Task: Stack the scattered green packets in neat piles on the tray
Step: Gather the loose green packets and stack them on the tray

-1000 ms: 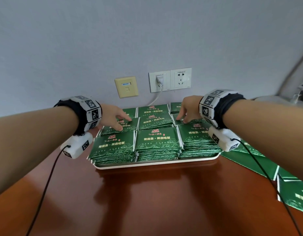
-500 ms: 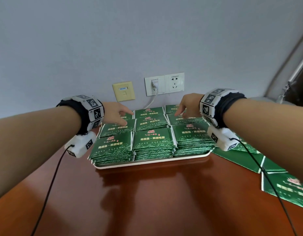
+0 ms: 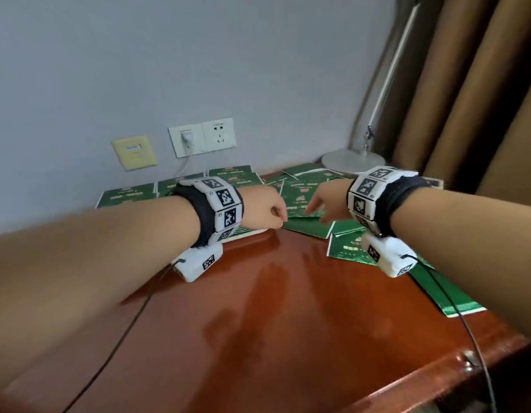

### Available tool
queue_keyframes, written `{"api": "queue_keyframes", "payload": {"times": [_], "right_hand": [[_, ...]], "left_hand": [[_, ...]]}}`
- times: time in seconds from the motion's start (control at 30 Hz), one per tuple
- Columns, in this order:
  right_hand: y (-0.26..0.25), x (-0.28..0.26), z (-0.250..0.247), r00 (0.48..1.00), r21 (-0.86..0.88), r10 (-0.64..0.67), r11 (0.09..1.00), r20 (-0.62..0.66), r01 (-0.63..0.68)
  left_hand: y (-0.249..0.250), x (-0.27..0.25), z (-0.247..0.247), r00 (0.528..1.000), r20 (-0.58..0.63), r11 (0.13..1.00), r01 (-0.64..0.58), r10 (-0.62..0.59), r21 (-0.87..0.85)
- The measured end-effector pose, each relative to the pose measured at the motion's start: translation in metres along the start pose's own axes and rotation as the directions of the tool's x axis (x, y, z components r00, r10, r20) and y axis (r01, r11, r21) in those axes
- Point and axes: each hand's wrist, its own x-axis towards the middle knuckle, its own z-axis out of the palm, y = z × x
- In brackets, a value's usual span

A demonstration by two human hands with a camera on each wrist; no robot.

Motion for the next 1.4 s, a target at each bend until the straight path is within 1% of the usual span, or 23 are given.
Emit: {"api": "queue_keyframes", "payload": {"times": [0.07, 0.13, 0.2, 0.3, 0.43, 0.57, 0.73, 0.97, 1.1, 1.17, 1.27, 1.4], "right_hand": [[0.013, -0.024, 0.018, 0.999, -0.007, 0.037, 0.999, 0.005, -0.037], [0.023, -0.042, 0.036, 0.997, -0.007, 0.073, 0.997, -0.012, -0.073], [0.029, -0.053, 0.053, 0.994, -0.001, 0.109, 0.994, -0.006, -0.109], [0.032, -0.055, 0.07, 0.989, 0.017, 0.15, 0.988, 0.005, -0.151], [0.031, -0.051, 0.074, 0.986, 0.025, 0.165, 0.986, -0.024, -0.164], [0.022, -0.052, 0.072, 0.992, 0.031, 0.117, 0.993, -0.042, -0.116], [0.008, -0.061, 0.069, 0.997, 0.02, 0.077, 0.997, -0.013, -0.077], [-0.017, -0.073, 0.063, 1.0, 0.013, 0.002, 1.0, 0.014, -0.002], [-0.04, -0.074, 0.059, 0.998, 0.01, -0.053, 0.999, 0.024, 0.053], [-0.054, -0.073, 0.056, 0.994, -0.011, -0.11, 0.994, 0.02, 0.11], [-0.079, -0.071, 0.054, 0.982, -0.022, -0.189, 0.982, 0.007, 0.189], [-0.115, -0.068, 0.051, 0.957, -0.042, -0.289, 0.957, -0.008, 0.288]], "left_hand": [[0.028, 0.019, 0.02, 0.997, 0.078, 0.999, -0.029, 0.027, 0.035], [0.048, 0.036, 0.04, 0.989, 0.143, 0.997, -0.032, 0.021, 0.076], [0.06, 0.049, 0.055, 0.987, 0.158, 0.994, -0.004, -0.014, 0.108], [0.066, 0.056, 0.065, 0.977, 0.204, 0.987, 0.036, -0.069, 0.159], [0.067, 0.048, 0.067, 0.975, 0.218, 0.985, 0.002, -0.04, 0.173], [0.064, 0.025, 0.067, 0.978, 0.21, 0.989, -0.028, -0.003, 0.146], [0.057, -0.009, 0.069, 0.977, 0.209, 0.994, -0.052, 0.031, 0.096], [0.056, -0.064, 0.074, 0.967, 0.255, 0.999, -0.035, 0.027, 0.026], [0.06, -0.094, 0.075, 0.957, 0.286, 0.999, 0.032, -0.039, 0.03], [0.06, -0.109, 0.076, 0.951, 0.299, 0.997, 0.069, -0.079, 0.046], [0.056, -0.13, 0.078, 0.943, 0.302, 0.988, 0.111, -0.139, 0.108], [0.047, -0.163, 0.081, 0.921, 0.314, 0.966, 0.18, -0.231, 0.184]]}}
